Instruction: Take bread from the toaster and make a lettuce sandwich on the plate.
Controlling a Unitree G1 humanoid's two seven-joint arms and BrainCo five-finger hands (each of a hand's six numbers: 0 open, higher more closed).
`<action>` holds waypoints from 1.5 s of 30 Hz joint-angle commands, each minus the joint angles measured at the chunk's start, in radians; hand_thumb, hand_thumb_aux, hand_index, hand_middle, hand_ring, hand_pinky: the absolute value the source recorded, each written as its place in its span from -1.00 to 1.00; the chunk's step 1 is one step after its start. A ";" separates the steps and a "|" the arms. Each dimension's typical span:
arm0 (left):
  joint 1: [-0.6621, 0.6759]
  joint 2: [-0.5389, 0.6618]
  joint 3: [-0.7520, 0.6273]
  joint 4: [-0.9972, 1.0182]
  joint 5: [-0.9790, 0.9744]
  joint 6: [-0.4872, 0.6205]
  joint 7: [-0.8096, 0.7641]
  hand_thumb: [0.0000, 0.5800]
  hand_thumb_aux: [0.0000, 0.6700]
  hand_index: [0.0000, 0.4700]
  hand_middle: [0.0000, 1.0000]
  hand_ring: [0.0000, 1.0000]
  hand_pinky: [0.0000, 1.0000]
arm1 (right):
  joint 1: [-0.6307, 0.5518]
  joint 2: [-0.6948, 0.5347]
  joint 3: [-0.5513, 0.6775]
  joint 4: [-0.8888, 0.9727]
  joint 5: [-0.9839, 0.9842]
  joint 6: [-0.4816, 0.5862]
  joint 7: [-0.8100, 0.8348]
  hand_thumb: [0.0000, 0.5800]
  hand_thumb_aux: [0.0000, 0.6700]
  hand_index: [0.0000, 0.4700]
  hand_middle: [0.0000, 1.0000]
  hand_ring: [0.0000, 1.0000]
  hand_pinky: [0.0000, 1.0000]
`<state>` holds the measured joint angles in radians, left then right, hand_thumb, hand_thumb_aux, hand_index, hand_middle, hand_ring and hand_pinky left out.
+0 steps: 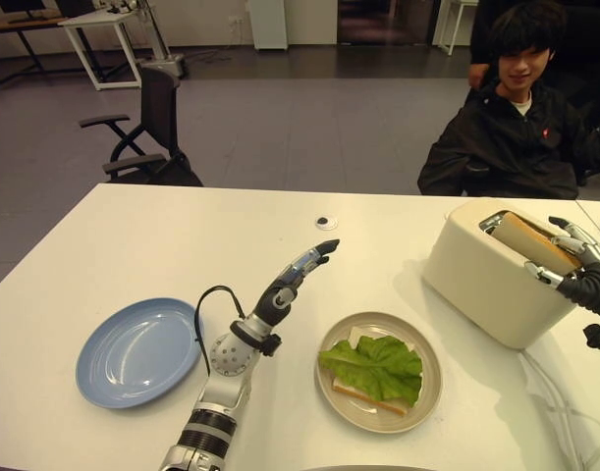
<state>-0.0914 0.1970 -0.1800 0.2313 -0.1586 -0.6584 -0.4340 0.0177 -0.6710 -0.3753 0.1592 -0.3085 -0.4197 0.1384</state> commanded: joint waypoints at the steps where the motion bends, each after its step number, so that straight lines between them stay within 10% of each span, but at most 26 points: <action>1: 0.020 0.000 0.006 -0.010 0.019 -0.007 -0.011 -1.00 -1.00 -1.00 -1.00 -1.00 -1.00 | -0.005 -0.019 0.024 0.029 0.036 0.035 0.032 1.00 1.00 1.00 -1.00 -1.00 -1.00; 15: 0.026 0.002 0.021 -0.007 0.046 -0.027 -0.007 -1.00 -1.00 -1.00 -1.00 -1.00 -1.00 | -0.021 -0.055 -0.072 -0.133 0.388 0.117 0.202 1.00 1.00 1.00 -1.00 -1.00 -1.00; 23: 0.054 0.075 0.106 -0.068 0.205 -0.248 0.053 -1.00 -1.00 -1.00 -1.00 -1.00 -1.00 | 0.003 -0.126 -0.222 -0.406 0.779 0.281 0.418 1.00 1.00 1.00 -1.00 -1.00 -1.00; 35: 0.113 0.103 0.277 -0.206 0.469 -0.464 0.218 -1.00 -1.00 -1.00 -1.00 -1.00 -1.00 | 0.001 -0.054 0.223 -0.597 0.808 0.510 0.579 1.00 1.00 1.00 -1.00 -1.00 -1.00; 45: 0.134 0.081 0.238 -0.262 0.809 -0.530 0.299 -1.00 -1.00 -1.00 -1.00 -1.00 -1.00 | -0.016 0.043 0.494 -0.437 0.565 0.503 0.599 1.00 1.00 1.00 -1.00 -1.00 -1.00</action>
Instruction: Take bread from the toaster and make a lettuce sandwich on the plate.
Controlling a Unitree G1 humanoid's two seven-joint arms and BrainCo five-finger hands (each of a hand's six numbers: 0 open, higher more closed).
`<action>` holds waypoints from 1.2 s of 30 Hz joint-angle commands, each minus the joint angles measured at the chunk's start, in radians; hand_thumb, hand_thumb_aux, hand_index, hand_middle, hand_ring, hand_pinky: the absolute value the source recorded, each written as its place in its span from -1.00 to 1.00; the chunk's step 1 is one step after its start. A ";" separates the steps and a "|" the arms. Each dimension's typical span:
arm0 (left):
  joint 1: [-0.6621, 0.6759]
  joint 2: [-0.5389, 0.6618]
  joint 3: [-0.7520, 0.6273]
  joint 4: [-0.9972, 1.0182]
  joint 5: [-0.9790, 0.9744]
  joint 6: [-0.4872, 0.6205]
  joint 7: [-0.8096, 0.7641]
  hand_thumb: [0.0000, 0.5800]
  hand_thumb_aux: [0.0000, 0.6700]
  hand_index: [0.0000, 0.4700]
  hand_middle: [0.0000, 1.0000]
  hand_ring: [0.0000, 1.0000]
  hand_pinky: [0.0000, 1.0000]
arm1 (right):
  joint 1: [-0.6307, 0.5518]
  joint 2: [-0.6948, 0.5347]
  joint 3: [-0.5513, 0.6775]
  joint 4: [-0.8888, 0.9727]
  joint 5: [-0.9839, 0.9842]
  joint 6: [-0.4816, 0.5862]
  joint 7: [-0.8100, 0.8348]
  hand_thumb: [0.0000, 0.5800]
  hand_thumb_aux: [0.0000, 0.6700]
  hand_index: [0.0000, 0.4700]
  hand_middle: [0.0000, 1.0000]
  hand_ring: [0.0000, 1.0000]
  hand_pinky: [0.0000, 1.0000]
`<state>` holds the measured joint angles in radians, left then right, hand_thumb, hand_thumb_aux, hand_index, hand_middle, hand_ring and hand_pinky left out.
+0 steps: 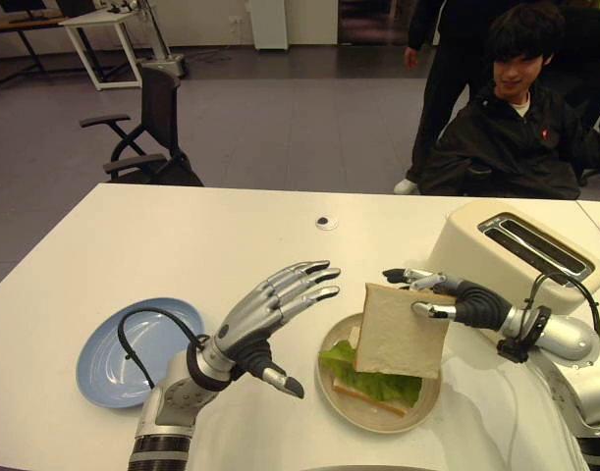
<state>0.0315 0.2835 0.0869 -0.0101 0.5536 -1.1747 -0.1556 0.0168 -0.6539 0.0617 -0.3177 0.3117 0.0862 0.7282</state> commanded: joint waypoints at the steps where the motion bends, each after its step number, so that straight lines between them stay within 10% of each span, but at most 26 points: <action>1: 0.015 -0.005 -0.037 -0.023 0.131 -0.020 0.030 -1.00 -1.00 -1.00 -1.00 -1.00 -1.00 | -0.019 0.035 0.074 0.057 -0.075 -0.010 0.008 1.00 1.00 1.00 -1.00 -1.00 -1.00; 10: 0.036 0.024 -0.128 -0.055 0.423 -0.016 0.156 -1.00 -1.00 -1.00 -1.00 -1.00 -1.00 | -0.061 0.074 0.134 0.192 -0.180 -0.044 0.016 1.00 1.00 1.00 -1.00 -1.00 -1.00; 17: 0.027 0.120 -0.276 -0.061 0.763 0.138 0.336 -1.00 -1.00 -1.00 -1.00 -1.00 -1.00 | -0.070 0.084 0.123 0.206 -0.218 -0.084 -0.002 0.59 0.09 0.09 -1.00 -1.00 -1.00; 21: 0.004 0.192 -0.382 -0.028 0.889 0.273 0.421 -1.00 -1.00 -1.00 -1.00 -1.00 -1.00 | -0.069 0.092 0.118 0.202 -0.239 -0.103 -0.015 -0.98 -0.99 -0.99 -1.00 -1.00 -1.00; 31: -0.038 0.305 -0.544 0.002 0.830 0.401 0.468 -1.00 -1.00 -1.00 -1.00 -1.00 -1.00 | -0.122 0.189 -0.025 0.155 -0.317 -0.165 -0.291 -1.00 -1.00 -1.00 -1.00 -1.00 -1.00; 36: -0.060 0.301 -0.487 -0.022 0.582 0.378 0.531 -1.00 -1.00 -1.00 -1.00 -1.00 -1.00 | -0.015 0.091 -0.048 0.060 -0.281 -0.302 -0.177 -1.00 -1.00 -1.00 -1.00 -1.00 -1.00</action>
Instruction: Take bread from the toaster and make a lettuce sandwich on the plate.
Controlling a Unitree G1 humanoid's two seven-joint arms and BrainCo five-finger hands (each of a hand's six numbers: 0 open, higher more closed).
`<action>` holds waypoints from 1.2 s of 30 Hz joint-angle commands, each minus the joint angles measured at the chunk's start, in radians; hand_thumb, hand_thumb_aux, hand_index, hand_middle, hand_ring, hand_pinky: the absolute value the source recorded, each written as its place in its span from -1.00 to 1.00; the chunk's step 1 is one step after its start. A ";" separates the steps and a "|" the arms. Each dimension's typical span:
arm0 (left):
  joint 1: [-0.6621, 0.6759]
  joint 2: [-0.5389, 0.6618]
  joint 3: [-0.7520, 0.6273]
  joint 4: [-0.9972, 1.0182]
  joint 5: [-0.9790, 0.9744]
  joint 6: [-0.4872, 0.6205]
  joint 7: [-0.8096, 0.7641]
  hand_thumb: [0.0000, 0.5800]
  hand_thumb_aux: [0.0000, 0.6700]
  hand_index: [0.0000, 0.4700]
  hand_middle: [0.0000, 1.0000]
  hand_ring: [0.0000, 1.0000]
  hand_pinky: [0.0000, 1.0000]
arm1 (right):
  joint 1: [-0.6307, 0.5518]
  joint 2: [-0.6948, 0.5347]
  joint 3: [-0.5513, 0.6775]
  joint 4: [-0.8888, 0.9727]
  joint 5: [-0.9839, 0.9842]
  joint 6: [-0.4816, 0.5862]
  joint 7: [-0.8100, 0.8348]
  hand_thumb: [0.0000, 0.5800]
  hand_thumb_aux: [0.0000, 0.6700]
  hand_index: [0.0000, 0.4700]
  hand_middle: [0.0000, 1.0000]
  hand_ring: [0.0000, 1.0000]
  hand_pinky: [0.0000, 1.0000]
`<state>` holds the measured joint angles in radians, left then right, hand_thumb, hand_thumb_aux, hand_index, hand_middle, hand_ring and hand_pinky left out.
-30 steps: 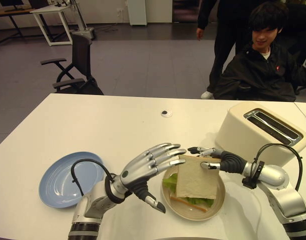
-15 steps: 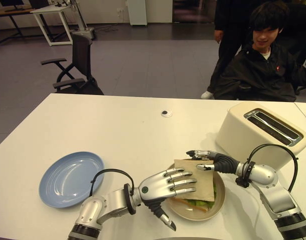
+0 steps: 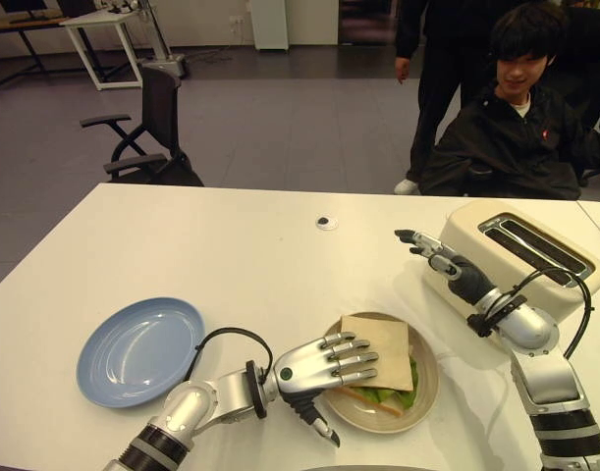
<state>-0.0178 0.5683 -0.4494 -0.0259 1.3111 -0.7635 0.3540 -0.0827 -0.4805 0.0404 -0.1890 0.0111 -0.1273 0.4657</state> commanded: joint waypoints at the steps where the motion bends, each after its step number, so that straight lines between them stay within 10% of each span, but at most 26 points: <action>1: -0.014 0.020 0.082 -0.018 -0.284 -0.056 0.025 -1.00 -1.00 -1.00 -1.00 -1.00 -1.00 | 0.123 -0.117 -0.062 -0.100 0.029 -0.122 0.111 -1.00 -1.00 -1.00 -1.00 -1.00 -1.00; 2: -0.015 0.029 0.112 -0.027 -0.403 -0.083 0.020 -1.00 -1.00 -1.00 -1.00 -1.00 -1.00 | 0.162 -0.150 -0.110 -0.128 0.042 -0.153 0.131 -1.00 -1.00 -1.00 -0.37 -0.37 -0.37; 3: -0.014 0.053 0.136 -0.032 -0.561 -0.121 0.003 -1.00 -1.00 -1.00 1.00 1.00 1.00 | 0.221 -0.192 -0.177 -0.156 0.063 -0.198 0.162 0.23 -0.24 -0.24 1.00 1.00 1.00; 4: -0.013 0.091 0.145 -0.029 -0.706 -0.158 -0.028 1.00 0.94 0.94 1.00 1.00 1.00 | 0.288 -0.231 -0.242 -0.175 0.074 -0.240 0.196 0.99 0.86 0.86 1.00 1.00 1.00; 12: 0.067 0.405 -0.089 0.108 -1.202 -0.170 -0.619 1.00 1.00 1.00 1.00 1.00 1.00 | 0.593 -0.432 -0.186 -0.098 -0.029 -0.380 0.463 1.00 1.00 1.00 0.99 0.99 0.99; 19: 0.080 0.324 -0.219 0.064 -1.184 0.048 -0.961 1.00 1.00 1.00 1.00 1.00 1.00 | 0.459 -0.389 0.092 -0.007 -0.167 -0.340 0.531 1.00 1.00 1.00 1.00 1.00 1.00; 31: -0.442 -0.176 -0.153 0.797 -0.644 0.125 -0.295 1.00 1.00 1.00 1.00 1.00 1.00 | -0.103 0.047 0.254 0.672 -0.393 -0.293 0.004 1.00 1.00 1.00 0.95 0.95 0.95; 36: -0.538 -0.182 -0.134 0.918 -0.602 0.105 -0.124 1.00 1.00 1.00 1.00 1.00 1.00 | -0.208 0.085 0.228 0.763 -0.390 -0.383 -0.163 1.00 1.00 1.00 0.88 0.88 0.88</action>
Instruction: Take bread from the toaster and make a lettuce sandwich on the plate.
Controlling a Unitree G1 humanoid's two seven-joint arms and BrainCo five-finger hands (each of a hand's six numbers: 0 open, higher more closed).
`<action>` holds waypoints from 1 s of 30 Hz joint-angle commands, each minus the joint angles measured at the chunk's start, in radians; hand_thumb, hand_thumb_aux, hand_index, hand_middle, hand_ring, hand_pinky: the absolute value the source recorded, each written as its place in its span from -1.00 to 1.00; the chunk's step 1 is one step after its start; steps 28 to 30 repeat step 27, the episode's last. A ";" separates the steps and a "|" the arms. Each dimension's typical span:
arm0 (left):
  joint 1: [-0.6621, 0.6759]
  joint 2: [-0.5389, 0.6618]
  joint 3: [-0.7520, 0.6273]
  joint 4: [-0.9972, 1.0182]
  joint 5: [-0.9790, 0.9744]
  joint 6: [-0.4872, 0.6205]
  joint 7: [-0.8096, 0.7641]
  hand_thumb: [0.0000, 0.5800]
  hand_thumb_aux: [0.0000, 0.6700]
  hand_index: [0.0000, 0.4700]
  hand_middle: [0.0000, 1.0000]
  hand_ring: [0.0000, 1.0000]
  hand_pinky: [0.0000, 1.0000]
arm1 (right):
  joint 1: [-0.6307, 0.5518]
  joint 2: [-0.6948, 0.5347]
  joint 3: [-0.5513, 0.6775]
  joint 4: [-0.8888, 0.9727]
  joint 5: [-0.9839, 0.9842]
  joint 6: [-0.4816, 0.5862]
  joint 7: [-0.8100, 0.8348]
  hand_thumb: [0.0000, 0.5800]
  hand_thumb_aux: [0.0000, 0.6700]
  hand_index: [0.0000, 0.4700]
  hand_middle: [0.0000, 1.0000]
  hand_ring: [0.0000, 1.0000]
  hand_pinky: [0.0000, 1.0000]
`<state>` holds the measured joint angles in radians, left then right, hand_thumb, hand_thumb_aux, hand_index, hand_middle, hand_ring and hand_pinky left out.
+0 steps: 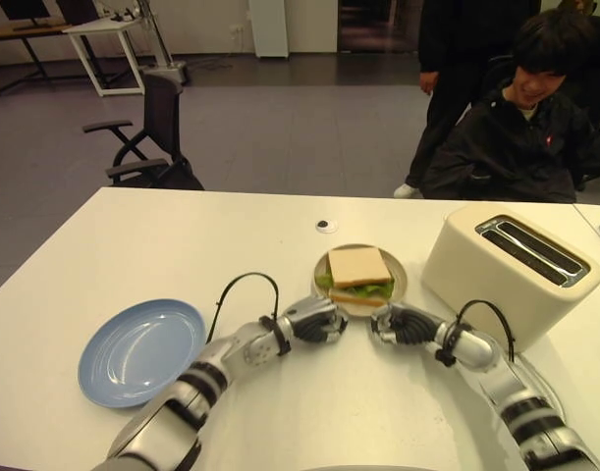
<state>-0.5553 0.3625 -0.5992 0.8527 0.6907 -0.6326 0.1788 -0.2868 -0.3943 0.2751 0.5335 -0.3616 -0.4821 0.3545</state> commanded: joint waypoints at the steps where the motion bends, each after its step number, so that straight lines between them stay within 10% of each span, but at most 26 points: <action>1: 0.018 0.032 0.017 0.022 0.018 -0.054 0.065 1.00 1.00 1.00 1.00 1.00 1.00 | 0.007 -0.007 -0.013 0.027 -0.011 -0.046 -0.068 1.00 1.00 1.00 0.68 0.68 0.68; 2: 0.049 0.043 0.020 -0.009 0.010 -0.083 0.070 1.00 1.00 1.00 1.00 1.00 1.00 | 0.027 -0.017 -0.019 0.003 -0.003 -0.063 -0.078 1.00 1.00 1.00 0.60 0.60 0.60; 4: 0.133 0.070 0.047 -0.110 -0.047 -0.149 0.048 1.00 1.00 1.00 1.00 1.00 1.00 | 0.086 -0.039 -0.037 -0.074 0.024 -0.093 -0.082 0.79 0.35 0.35 0.19 0.19 0.19; 5: 0.184 0.084 0.067 -0.175 -0.109 -0.184 0.016 0.85 0.46 0.46 1.00 1.00 1.00 | 0.125 -0.052 -0.050 -0.124 0.048 -0.111 -0.076 0.55 0.05 0.05 -0.15 -0.15 -0.15; 6: 0.237 0.098 0.084 -0.249 -0.188 -0.214 -0.026 -0.22 -0.56 -0.56 0.49 0.49 0.49 | 0.167 -0.064 -0.063 -0.178 0.088 -0.130 -0.060 -0.63 -0.80 -0.80 -0.59 -0.59 -0.59; 7: 0.287 0.111 0.095 -0.327 -0.274 -0.233 -0.076 -1.00 -1.00 -1.00 -0.79 -0.79 -0.79 | 0.210 -0.077 -0.073 -0.232 0.135 -0.157 -0.039 -1.00 -1.00 -1.00 -0.82 -0.82 -0.82; 15: 0.414 0.084 0.154 -0.611 -0.684 -0.175 -0.339 -1.00 -1.00 -1.00 -1.00 -1.00 -1.00 | 0.328 -0.039 -0.103 -0.324 0.402 -0.240 0.051 -1.00 -1.00 -1.00 -1.00 -1.00 -1.00; 30: 0.429 -0.004 0.285 -0.592 -0.760 -0.121 -0.467 -1.00 -1.00 -1.00 -1.00 -1.00 -1.00 | 0.276 0.061 -0.160 -0.234 0.471 -0.293 0.060 -1.00 -1.00 -1.00 -1.00 -1.00 -1.00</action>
